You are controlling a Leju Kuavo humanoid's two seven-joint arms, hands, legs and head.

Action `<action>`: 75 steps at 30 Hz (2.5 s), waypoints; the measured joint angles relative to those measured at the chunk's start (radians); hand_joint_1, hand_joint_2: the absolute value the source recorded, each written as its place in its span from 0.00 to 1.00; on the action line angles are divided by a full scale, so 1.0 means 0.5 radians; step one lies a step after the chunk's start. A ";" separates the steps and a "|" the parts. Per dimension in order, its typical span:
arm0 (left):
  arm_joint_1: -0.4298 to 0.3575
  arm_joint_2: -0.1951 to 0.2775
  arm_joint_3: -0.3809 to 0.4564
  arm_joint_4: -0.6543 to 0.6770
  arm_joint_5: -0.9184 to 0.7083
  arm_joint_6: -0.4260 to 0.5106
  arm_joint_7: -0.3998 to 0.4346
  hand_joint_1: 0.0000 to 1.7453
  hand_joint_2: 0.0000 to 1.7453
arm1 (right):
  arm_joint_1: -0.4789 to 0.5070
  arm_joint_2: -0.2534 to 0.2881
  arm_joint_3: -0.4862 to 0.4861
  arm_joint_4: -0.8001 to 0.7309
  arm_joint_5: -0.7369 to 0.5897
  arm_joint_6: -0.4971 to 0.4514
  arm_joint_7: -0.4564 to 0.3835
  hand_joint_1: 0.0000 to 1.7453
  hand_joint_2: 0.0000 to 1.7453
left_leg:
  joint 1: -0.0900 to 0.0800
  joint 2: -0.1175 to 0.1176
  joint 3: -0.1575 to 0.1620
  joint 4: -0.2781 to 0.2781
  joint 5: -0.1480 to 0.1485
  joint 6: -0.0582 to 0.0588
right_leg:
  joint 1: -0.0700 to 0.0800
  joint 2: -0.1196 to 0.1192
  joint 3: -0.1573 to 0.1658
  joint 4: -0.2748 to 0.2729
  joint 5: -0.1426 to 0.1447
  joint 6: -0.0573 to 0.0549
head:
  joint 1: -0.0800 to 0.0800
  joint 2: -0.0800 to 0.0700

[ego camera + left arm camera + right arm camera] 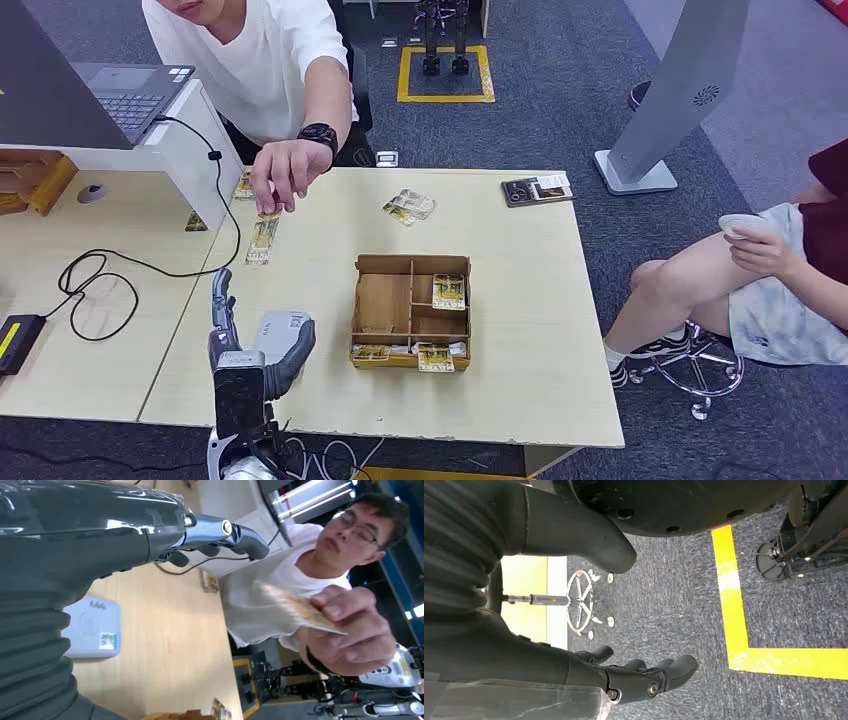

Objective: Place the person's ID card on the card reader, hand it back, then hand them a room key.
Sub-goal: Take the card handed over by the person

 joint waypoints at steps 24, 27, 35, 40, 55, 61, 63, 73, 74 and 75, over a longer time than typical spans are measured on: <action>-0.478 -0.371 1.073 0.137 -1.942 0.001 -0.213 0.00 1.00 | -0.026 -0.080 0.222 -0.050 0.046 0.092 0.058 0.00 1.00 | 0.000 0.000 0.000 0.000 0.005 -0.003 | 0.000 0.001 -0.001 0.000 0.004 -0.001 | -0.001 0.000; -0.478 -0.370 1.073 0.137 -1.951 0.001 -0.158 0.00 1.00 | -0.027 -0.082 0.226 -0.052 0.045 0.092 0.057 0.00 1.00 | 0.000 0.000 0.000 0.000 0.005 -0.003 | 0.000 0.001 -0.001 0.000 0.004 -0.001 | -0.001 0.000; -0.478 -0.370 1.073 0.137 -1.895 0.001 -0.103 0.00 1.00 | -0.028 -0.083 0.235 -0.058 0.036 0.092 0.056 0.00 1.00 | 0.000 0.001 0.000 0.000 0.005 -0.003 | 0.000 0.001 -0.001 0.000 0.004 0.000 | -0.001 0.000; -0.478 -0.371 1.073 0.137 -1.891 0.001 -0.101 0.00 1.00 | -0.028 -0.083 0.237 -0.058 0.021 0.092 0.055 0.00 1.00 | 0.000 0.001 0.000 0.000 0.005 -0.003 | 0.000 0.001 -0.001 0.000 0.004 -0.001 | -0.001 0.000; -0.476 -0.367 1.065 0.181 -1.779 0.001 -0.062 1.00 1.00 | -0.029 -0.084 0.250 -0.060 0.000 0.092 0.045 0.00 1.00 | 0.000 0.001 0.000 0.000 0.005 -0.003 | 0.000 0.001 -0.001 0.000 0.004 -0.001 | 0.000 0.000; -0.476 -0.369 1.065 0.209 -1.716 0.001 -0.138 1.00 1.00 | -0.029 -0.083 0.250 -0.060 -0.001 0.092 0.039 0.00 1.00 | 0.000 0.001 0.000 0.000 0.005 -0.003 | 0.000 0.001 -0.001 0.000 0.004 -0.001 | -0.001 0.000; -0.476 -0.370 1.065 0.219 -1.711 0.001 -0.144 1.00 1.00 | -0.029 -0.083 0.250 -0.060 -0.001 0.092 0.039 0.00 1.00 | 0.000 0.001 0.000 0.000 0.005 -0.003 | 0.000 0.001 -0.001 0.000 0.004 -0.001 | 0.000 0.000; -0.476 -0.371 1.065 0.255 -1.695 0.001 -0.165 1.00 1.00 | -0.029 -0.084 0.251 -0.060 -0.001 0.093 0.038 0.00 1.00 | 0.000 0.001 0.000 0.000 0.005 -0.002 | 0.000 0.001 -0.001 0.000 0.004 -0.001 | 0.000 0.000; -0.476 -0.371 1.065 0.258 -1.695 0.001 -0.168 1.00 1.00 | -0.029 -0.084 0.252 -0.060 -0.001 0.093 0.038 0.00 1.00 | 0.000 0.001 0.000 0.000 0.005 -0.002 | 0.000 0.001 -0.001 0.000 0.004 -0.001 | 0.000 0.000; -0.476 -0.371 1.065 0.261 -1.693 0.001 -0.171 1.00 1.00 | -0.029 -0.084 0.252 -0.060 -0.001 0.093 0.037 0.00 1.00 | 0.000 0.001 0.000 0.000 0.005 -0.002 | 0.000 0.001 -0.001 0.000 0.004 -0.001 | 0.000 0.000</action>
